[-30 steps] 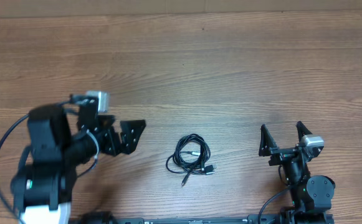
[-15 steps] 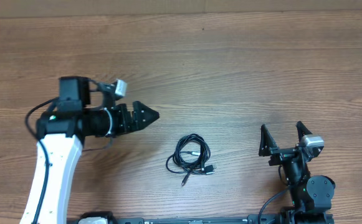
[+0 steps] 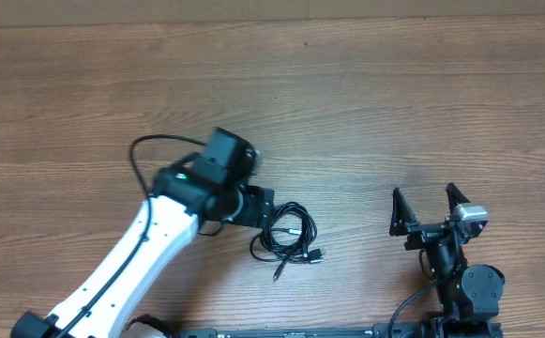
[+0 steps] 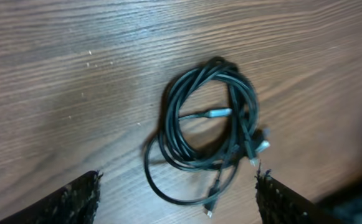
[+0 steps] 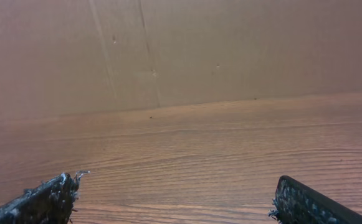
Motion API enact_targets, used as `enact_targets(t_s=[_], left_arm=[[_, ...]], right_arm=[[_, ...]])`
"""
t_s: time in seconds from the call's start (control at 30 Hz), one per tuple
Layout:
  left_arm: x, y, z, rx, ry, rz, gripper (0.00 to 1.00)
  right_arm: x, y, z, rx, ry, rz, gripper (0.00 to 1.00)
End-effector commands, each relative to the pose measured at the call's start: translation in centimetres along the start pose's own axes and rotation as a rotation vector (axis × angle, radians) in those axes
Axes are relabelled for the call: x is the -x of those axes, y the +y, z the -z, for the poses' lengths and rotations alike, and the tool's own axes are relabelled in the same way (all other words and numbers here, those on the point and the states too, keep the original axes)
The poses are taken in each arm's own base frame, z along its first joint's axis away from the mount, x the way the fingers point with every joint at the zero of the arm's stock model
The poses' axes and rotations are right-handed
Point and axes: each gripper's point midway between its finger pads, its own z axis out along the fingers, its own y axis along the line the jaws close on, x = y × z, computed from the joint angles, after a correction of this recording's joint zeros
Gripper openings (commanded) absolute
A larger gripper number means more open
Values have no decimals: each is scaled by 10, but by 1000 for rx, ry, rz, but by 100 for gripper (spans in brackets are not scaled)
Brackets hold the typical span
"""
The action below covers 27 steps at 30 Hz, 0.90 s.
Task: Untangle cables
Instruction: 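Move the left gripper over the black cable coil and lower onto it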
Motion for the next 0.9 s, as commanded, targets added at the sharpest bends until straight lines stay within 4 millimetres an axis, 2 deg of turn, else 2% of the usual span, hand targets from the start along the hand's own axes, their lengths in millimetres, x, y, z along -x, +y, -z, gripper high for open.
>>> enact_targets(t_s=[0.0, 0.1, 0.2, 0.4, 0.57, 0.73, 0.87], left_arm=[[8, 4, -7, 126, -47, -7, 78], [6, -6, -18, 124, -28, -42, 75], [4, -4, -31, 161, -8, -54, 63], [-5, 6, -57, 205, 72, 9, 52], [-14, 8, -74, 212, 136, 47, 52], [-17, 6, -82, 204, 156, 120, 59], [-17, 1, -85, 175, 165, 125, 49]], right_arm=[[-3, -1, 0, -5, -3, -6, 100], [-3, -1, 0, -5, -3, -6, 100], [-3, -1, 0, -5, -3, -6, 100], [-3, -1, 0, -5, -3, -6, 100], [-3, -1, 0, -5, -3, -6, 100], [-3, -1, 0, -5, -3, -6, 100], [-3, -1, 0, -5, -3, -6, 100]])
